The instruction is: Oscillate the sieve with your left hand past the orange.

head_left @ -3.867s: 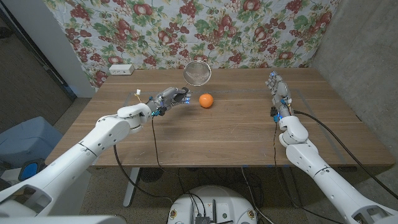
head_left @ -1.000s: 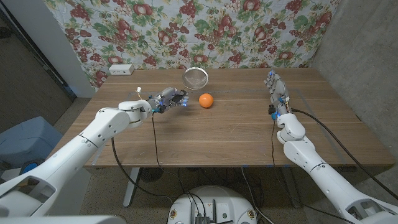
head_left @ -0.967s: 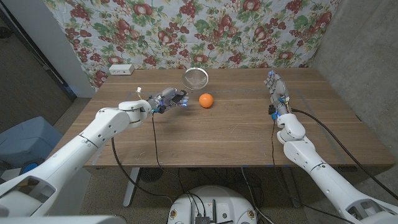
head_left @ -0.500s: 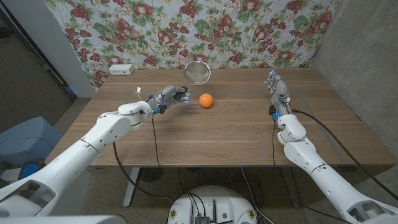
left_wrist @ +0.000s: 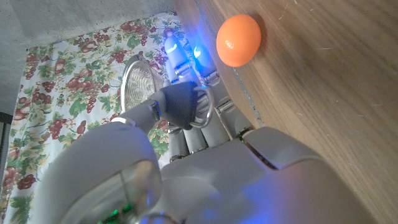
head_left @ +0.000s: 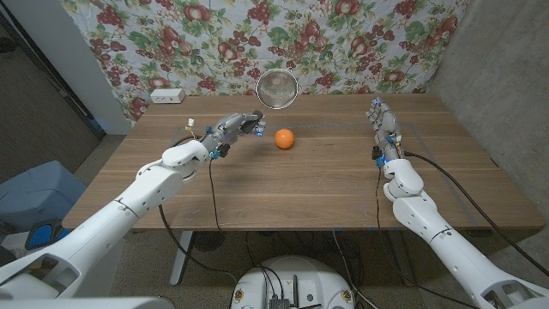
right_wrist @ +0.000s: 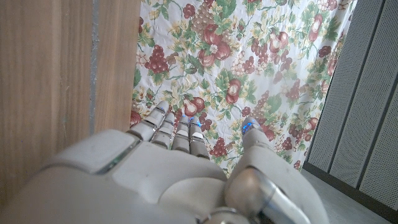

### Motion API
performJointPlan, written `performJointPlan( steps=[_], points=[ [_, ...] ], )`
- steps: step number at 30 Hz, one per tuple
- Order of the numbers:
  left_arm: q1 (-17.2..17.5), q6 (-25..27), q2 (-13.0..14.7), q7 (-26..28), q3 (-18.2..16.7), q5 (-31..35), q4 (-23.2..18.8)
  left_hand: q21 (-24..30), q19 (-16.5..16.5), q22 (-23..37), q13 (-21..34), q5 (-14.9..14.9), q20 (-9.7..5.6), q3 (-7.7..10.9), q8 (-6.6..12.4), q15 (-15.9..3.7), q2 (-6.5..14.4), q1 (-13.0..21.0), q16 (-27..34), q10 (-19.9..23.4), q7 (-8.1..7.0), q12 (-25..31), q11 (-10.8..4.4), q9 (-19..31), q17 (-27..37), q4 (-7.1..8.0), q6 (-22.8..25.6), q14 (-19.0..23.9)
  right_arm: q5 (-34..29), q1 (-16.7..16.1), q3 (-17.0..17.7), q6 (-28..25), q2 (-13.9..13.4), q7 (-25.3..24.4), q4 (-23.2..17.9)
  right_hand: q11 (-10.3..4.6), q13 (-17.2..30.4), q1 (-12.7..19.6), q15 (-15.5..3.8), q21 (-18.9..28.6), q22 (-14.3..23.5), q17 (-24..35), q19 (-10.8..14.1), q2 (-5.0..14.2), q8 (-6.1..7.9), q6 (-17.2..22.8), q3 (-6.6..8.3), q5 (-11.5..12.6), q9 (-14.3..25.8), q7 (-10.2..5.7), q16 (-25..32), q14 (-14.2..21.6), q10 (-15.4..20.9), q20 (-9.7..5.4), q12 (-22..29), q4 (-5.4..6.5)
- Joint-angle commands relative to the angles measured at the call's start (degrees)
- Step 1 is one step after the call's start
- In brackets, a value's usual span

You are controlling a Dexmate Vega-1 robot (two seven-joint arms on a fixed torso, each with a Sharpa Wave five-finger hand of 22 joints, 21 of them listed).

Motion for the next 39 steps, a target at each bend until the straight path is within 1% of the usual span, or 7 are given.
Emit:
performJointPlan(
  steps=[1,11,18,21,27,32,39],
  points=[
    [1.16,-5.28,-0.88,-1.2,-0.17,2.61,0.87,-0.27,-0.17,-0.01,0.34,0.55,-6.08,1.15,0.64,-2.42,-0.13,-0.54,-0.46,1.53,-4.77,-0.32,-3.91,0.35,0.09,1.43,4.77,-2.71,-0.08,-0.58,0.16,0.04,-0.22,-0.14,-0.69,-0.05,0.19,0.38,0.23,-0.23,0.09,0.11,0.34,0.45,0.27,0.34,0.51,0.35,0.14,0.1,0.22,0.32,0.45,0.03,0.34,-0.12],
    [1.95,-4.57,-0.87,0.47,-0.6,2.89,-0.36,-0.4,-0.17,-0.03,0.61,0.85,-6.1,1.03,0.98,-2.45,-0.11,-0.8,-0.5,1.49,-4.78,-0.26,-3.9,0.68,0.14,1.61,4.81,-2.9,0.31,-0.76,0.26,0.25,-0.08,0.17,-0.49,-0.04,0.19,0.37,0.21,-0.48,0.09,-0.01,0.42,0.44,0.29,0.42,0.57,0.36,0.14,0.06,0.24,0.33,0.53,0.04,0.37,-0.13],
    [2.52,-0.04,-0.93,4.45,-1.44,1.28,-2.55,-0.35,0.17,0.0,0.82,1.05,-6.09,1.03,1.17,-2.52,0.1,-0.81,-0.34,1.77,-3.96,-0.1,-3.86,0.66,0.25,1.51,5.02,-2.65,0.18,-0.66,0.24,0.36,-0.07,0.22,-0.33,0.01,0.19,0.36,0.25,-0.64,0.1,-0.07,0.44,0.43,0.28,0.41,0.61,0.36,0.14,0.11,0.25,0.32,0.5,0.04,0.35,-0.14],
    [2.53,1.29,-0.83,4.79,-1.71,0.29,-2.93,-0.17,0.54,0.09,0.71,1.18,-6.0,1.35,1.45,-2.55,0.65,-0.41,0.08,2.39,-1.55,-0.05,-3.36,0.47,0.42,0.84,5.55,-1.94,0.15,-0.62,0.23,0.28,0.0,0.06,-0.38,0.13,0.19,0.36,0.23,-0.7,0.1,-0.11,0.47,0.43,0.27,0.4,0.62,0.37,0.14,0.07,0.24,0.28,0.58,0.03,0.38,-0.15],
    [2.48,6.52,-0.43,8.37,-2.27,-1.49,-4.95,0.55,1.73,0.23,0.3,0.94,-5.81,2.04,1.32,-2.54,1.24,0.57,0.87,3.94,0.99,0.33,-2.16,0.13,0.66,-0.63,5.84,-0.51,-0.05,-0.24,0.12,0.31,0.06,0.13,-0.09,0.01,0.19,0.36,0.22,-0.83,0.1,-0.17,0.53,0.43,0.27,0.41,0.65,0.37,0.14,0.08,0.26,0.3,0.47,0.01,0.33,-0.15],
    [2.26,10.29,-0.56,9.88,-2.85,-4.31,-5.4,1.26,2.36,0.34,-0.12,0.33,-5.51,2.92,0.64,-2.43,1.65,1.59,1.43,4.3,4.55,0.4,-1.35,-0.29,0.76,-1.94,5.95,0.54,0.09,0.1,0.0,0.05,0.2,0.22,0.28,0.02,0.19,0.36,0.23,-0.91,0.1,-0.21,0.58,0.43,0.25,0.38,0.67,0.38,0.14,0.13,0.26,0.28,0.47,0.02,0.33,-0.16],
    [1.34,17.13,-0.14,13.7,-3.26,-7.49,-6.82,1.8,2.83,0.39,-0.37,-0.12,-5.42,3.44,-0.19,-2.35,1.84,2.08,1.64,4.79,6.45,0.61,-0.61,-0.59,0.77,-2.41,5.63,0.94,0.08,0.54,-0.13,0.03,0.47,0.23,0.88,-0.03,0.19,0.35,0.2,-1.07,0.11,-0.27,0.57,0.43,0.23,0.34,0.7,0.38,0.14,0.09,0.27,0.28,0.56,0.05,0.37,-0.16]
  ],
)
